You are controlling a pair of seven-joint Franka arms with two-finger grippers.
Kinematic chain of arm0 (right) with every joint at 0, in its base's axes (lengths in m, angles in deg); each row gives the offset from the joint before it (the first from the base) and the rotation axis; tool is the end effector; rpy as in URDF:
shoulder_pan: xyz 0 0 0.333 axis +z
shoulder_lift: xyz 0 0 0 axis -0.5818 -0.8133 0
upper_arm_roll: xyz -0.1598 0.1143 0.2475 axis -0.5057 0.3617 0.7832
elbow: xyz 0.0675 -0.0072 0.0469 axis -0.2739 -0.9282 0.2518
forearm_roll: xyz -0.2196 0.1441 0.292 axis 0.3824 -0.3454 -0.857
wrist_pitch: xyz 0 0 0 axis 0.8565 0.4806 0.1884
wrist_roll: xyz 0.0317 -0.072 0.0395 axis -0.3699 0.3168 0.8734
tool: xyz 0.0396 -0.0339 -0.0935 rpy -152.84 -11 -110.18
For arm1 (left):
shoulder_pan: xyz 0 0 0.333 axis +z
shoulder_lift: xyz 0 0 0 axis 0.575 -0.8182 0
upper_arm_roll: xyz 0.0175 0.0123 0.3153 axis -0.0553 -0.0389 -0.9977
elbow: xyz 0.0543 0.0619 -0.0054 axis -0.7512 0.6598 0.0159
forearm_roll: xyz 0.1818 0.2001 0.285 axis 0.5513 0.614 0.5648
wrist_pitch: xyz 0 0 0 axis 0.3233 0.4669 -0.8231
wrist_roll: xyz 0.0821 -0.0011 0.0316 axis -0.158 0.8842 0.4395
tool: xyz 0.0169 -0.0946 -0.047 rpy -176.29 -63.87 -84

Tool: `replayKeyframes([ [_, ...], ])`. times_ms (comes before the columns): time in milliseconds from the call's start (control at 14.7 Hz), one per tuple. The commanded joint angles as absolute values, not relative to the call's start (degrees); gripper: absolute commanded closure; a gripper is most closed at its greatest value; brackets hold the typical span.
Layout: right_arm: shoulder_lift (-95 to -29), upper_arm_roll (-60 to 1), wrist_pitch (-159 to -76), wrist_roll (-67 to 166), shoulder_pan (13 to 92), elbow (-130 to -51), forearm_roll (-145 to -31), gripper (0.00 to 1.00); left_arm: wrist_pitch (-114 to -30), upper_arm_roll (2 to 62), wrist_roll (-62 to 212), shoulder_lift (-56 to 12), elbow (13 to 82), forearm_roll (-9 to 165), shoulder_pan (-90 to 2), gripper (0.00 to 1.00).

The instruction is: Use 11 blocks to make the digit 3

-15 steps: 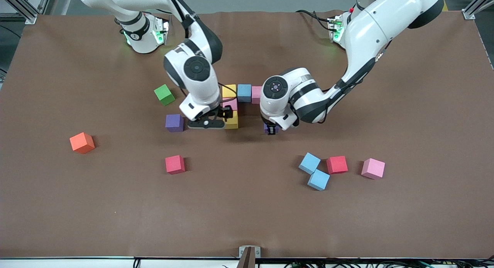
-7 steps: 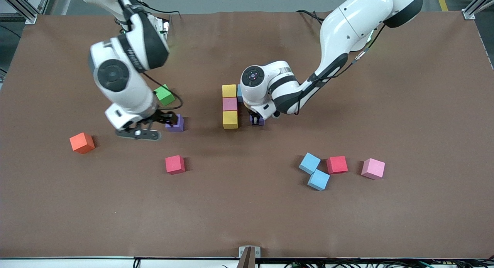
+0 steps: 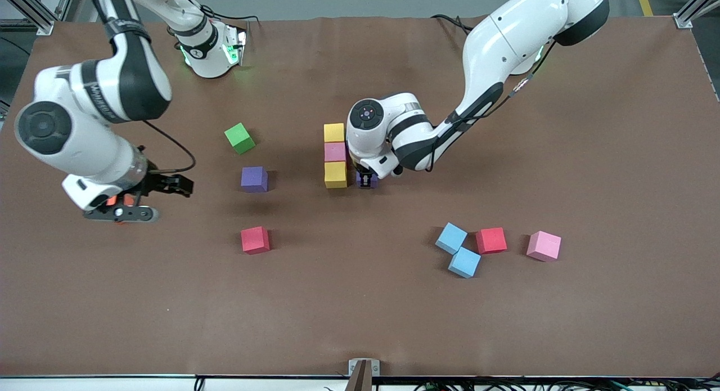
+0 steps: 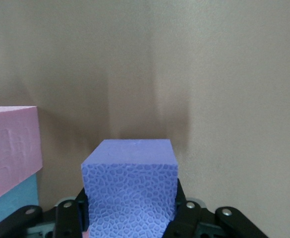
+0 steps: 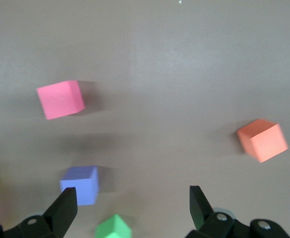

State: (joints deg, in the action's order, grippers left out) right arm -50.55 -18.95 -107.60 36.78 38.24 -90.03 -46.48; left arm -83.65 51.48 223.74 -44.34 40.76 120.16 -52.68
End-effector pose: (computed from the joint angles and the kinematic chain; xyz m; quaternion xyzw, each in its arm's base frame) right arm 0.6100 0.0722 0.4543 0.9987 0.0127 -0.0381 0.0312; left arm 0.4506 -0.5191 0.2043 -0.7179 -0.6959 0.0178 0.0007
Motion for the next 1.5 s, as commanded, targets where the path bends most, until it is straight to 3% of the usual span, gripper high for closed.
replayKeyframes([
  [0, -49.52, -17.92, -105.55, 45.47, 33.05, -88.83, -46.05, 0.0, -84.91, 48.63, 227.29, -45.17, 38.69, 119.09, -56.19, 0.38],
  [681, -48.91, -18.09, -95.02, 48.66, 29.26, -82.77, -45.7, 0.0, -86.42, 48.18, 228.0, -47.36, 35.63, 118.66, -58.04, 0.38],
  [954, -49.08, -17.83, -88.16, 48.75, 27.32, -76.53, -45.88, 0.0, -86.42, 48.0, 228.44, -47.89, 34.74, 118.74, -58.74, 0.38],
  [1022, -49.16, -17.83, -87.89, 48.66, 27.41, -75.3, -45.79, 0.0, -86.33, 48.0, 228.35, -47.89, 34.82, 118.83, -58.74, 0.32],
  [1090, -49.08, -17.83, -86.75, 48.66, 27.49, -74.33, -45.79, 0.0, -86.42, 48.0, 228.18, -47.81, 34.82, 118.92, -58.65, 0.04],
  [1158, -49.16, -17.83, -84.74, 48.66, 27.49, -72.67, -45.87, 0.0, -86.33, 48.0, 228.18, -47.54, 34.82, 118.92, -58.65, 0.0],
  [1431, -49.34, -17.83, -82.61, 48.66, 27.41, -70.2, -45.87, 0.0, -85.63, 48.0, 227.91, -46.14, 35.26, 118.92, -57.6, 0.0],
])
